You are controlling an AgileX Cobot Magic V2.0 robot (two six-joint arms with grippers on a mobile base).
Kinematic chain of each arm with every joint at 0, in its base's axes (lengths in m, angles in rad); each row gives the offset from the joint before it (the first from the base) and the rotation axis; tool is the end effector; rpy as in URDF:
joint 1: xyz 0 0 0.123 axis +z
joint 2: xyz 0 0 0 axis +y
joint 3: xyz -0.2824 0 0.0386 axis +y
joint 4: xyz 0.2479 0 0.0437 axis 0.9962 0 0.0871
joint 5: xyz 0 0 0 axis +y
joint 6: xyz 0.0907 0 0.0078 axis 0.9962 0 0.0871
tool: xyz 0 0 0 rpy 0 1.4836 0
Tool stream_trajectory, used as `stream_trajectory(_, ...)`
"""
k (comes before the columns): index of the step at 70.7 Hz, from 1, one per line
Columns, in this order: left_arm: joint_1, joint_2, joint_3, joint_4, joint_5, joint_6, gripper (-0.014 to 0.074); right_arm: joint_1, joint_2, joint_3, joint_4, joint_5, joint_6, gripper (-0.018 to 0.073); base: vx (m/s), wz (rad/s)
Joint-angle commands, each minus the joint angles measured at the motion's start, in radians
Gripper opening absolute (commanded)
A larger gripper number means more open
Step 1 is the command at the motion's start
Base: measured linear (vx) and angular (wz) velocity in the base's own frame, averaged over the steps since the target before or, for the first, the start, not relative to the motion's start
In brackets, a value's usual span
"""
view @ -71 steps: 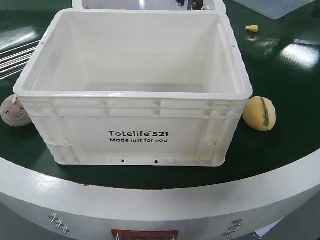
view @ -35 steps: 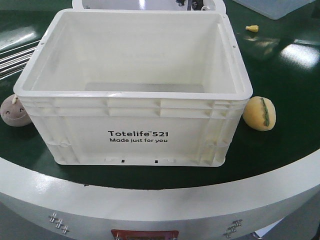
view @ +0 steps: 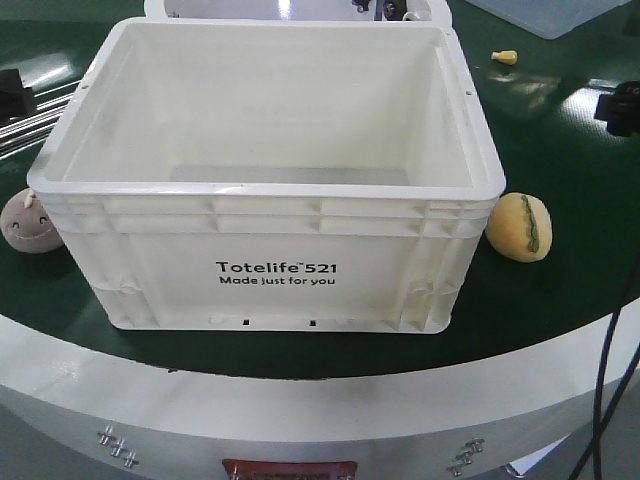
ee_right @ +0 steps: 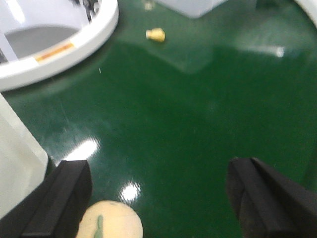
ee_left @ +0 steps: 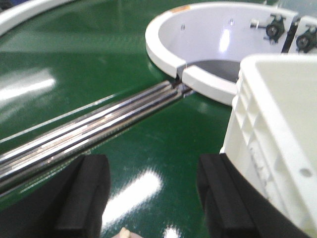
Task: Place moving items into box and shelve
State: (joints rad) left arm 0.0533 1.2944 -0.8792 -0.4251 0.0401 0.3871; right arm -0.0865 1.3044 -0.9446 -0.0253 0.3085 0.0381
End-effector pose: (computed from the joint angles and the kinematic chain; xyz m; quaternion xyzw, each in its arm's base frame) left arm 0.2892 0.0139 0.3126 -0.0328 0.8229 -0.0024 0.5672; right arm 0.2852 -0.0254 0.3091 0.0460 0.8788 -0.0206 0.4745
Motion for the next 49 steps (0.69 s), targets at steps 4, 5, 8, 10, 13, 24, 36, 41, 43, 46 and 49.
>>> stream_trajectory(4, 0.001, -0.001, -0.036, -0.007, -0.080, -0.009, 0.0514, 0.002, 0.050, -0.035, 0.014, -0.068, -0.011, 0.0589, 0.00, 0.00)
stream_trajectory(5, 0.001, 0.002, -0.036, -0.007, -0.080, -0.009, 0.0514, 0.002, 0.058, -0.035, 0.018, -0.068, -0.011, 0.0589, 0.00, 0.00)
stream_trajectory(8, 0.001, 0.005, -0.036, -0.007, -0.080, -0.007, 0.0514, 0.002, 0.080, -0.035, 0.025, -0.066, -0.013, 0.0589, 0.00, 0.00)
stream_trajectory(10, 0.001, 0.005, -0.036, -0.007, -0.080, -0.007, 0.0514, 0.002, 0.094, -0.035, 0.040, -0.066, -0.016, 0.0589, 0.00, 0.00)
stream_trajectory(13, 0.001, 0.005, -0.036, -0.007, -0.084, -0.007, 0.0514, 0.003, 0.114, -0.035, 0.051, -0.065, -0.023, 0.0589, 0.00, 0.00)
stream_trajectory(24, 0.001, 0.005, -0.036, -0.007, -0.094, -0.006, 0.0514, 0.050, 0.171, -0.035, 0.061, -0.062, -0.091, 0.0589, 0.00, 0.00)
stream_trajectory(36, 0.001, 0.005, -0.036, -0.006, -0.091, -0.006, 0.0514, 0.111, 0.220, -0.035, 0.061, -0.055, -0.106, 0.0589, 0.00, 0.00)
stream_trajectory(41, 0.001, 0.005, -0.036, -0.006, -0.086, -0.006, 0.0514, 0.116, 0.239, -0.035, 0.061, -0.047, -0.106, 0.0589, 0.00, 0.00)
stream_trajectory(43, 0.001, 0.005, -0.036, -0.006, -0.084, -0.006, 0.0514, 0.116, 0.248, -0.035, 0.061, -0.045, -0.106, 0.0589, 0.00, 0.00)
stream_trajectory(46, 0.001, 0.005, -0.036, -0.006, -0.081, -0.006, 0.0514, 0.116, 0.254, -0.035, 0.062, -0.036, -0.106, 0.0589, 0.00, 0.00)
stream_trajectory(49, 0.001, 0.005, -0.036, -0.006, -0.079, -0.006, 0.0514, 0.116, 0.262, -0.035, 0.062, -0.029, -0.106, 0.0589, 0.00, 0.00)
